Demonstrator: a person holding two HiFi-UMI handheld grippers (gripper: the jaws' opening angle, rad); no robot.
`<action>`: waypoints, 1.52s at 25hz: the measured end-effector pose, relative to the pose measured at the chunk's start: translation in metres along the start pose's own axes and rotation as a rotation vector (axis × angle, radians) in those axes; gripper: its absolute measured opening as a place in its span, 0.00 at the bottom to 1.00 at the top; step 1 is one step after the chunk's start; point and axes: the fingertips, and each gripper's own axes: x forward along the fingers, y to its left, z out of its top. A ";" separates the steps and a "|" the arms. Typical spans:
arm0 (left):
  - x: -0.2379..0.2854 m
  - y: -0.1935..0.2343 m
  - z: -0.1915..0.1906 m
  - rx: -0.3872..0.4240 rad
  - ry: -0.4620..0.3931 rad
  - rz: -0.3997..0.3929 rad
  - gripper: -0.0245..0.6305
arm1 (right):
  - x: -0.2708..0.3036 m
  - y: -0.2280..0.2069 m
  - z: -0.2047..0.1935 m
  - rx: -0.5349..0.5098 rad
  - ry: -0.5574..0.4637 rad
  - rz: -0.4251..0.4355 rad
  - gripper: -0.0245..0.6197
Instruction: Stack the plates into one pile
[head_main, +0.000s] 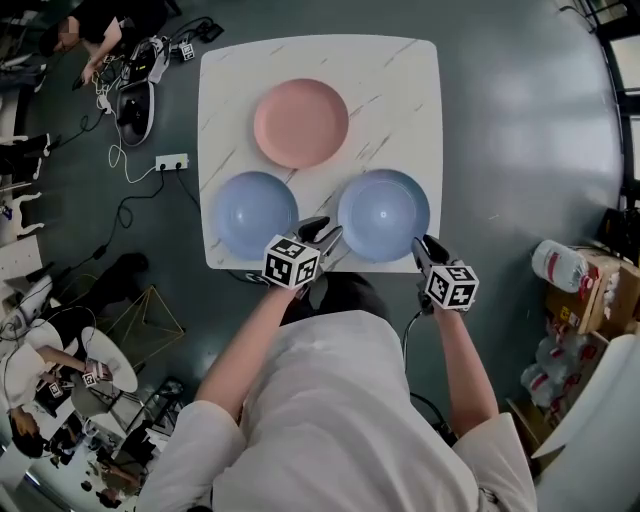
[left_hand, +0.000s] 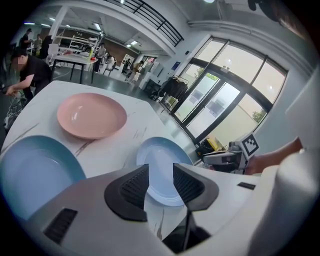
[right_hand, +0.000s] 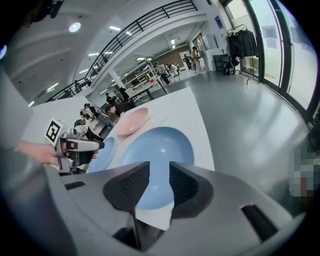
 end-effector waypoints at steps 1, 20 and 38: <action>0.005 0.002 -0.002 -0.005 0.010 0.003 0.26 | 0.001 -0.006 -0.001 0.003 -0.001 -0.016 0.22; 0.080 0.039 -0.043 -0.180 0.171 0.095 0.45 | 0.038 -0.055 -0.030 0.081 0.097 -0.063 0.32; 0.092 0.058 -0.056 -0.315 0.190 0.147 0.11 | 0.063 -0.069 -0.039 0.175 0.161 -0.121 0.13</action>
